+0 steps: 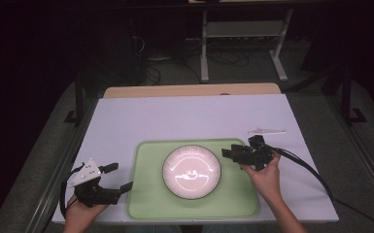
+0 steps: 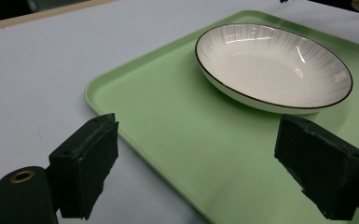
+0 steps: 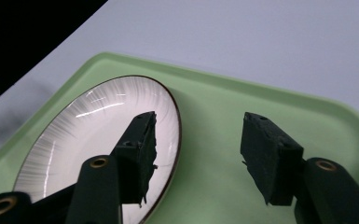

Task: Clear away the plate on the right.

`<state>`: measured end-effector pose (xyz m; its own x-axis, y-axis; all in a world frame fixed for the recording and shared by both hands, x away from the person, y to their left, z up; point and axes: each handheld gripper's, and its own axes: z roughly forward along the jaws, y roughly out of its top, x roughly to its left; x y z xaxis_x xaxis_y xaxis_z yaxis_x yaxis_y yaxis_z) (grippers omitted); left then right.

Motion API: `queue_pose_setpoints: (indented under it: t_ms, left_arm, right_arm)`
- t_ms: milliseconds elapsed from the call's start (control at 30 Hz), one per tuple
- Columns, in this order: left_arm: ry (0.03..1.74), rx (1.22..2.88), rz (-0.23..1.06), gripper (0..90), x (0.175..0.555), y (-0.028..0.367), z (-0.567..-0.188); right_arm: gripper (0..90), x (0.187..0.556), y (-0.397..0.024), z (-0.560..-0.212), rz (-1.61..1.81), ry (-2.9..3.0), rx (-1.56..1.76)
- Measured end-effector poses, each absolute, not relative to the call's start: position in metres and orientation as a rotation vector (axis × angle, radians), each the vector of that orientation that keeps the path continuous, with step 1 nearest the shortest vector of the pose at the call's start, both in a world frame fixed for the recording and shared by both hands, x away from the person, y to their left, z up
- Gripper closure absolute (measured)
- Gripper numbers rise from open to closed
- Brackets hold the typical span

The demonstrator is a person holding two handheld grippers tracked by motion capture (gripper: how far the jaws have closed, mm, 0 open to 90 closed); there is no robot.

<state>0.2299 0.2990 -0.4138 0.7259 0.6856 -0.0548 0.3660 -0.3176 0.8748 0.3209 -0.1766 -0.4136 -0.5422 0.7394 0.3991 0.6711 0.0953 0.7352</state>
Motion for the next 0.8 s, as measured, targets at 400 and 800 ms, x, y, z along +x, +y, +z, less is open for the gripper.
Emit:
queue_pose_setpoints:
  t_ms: [400,800]
  left_arm:
    - [0.809,1.939,0.401,13.4,0.23,0.297,-0.415]
    - [0.806,1.944,0.401,13.4,0.23,0.297,-0.415]
  right_arm:
    - [31.4,0.313,-0.196,-0.401,1.385,2.237,1.346]
    - [24.9,0.301,-0.222,-0.391,1.414,2.185,1.275]
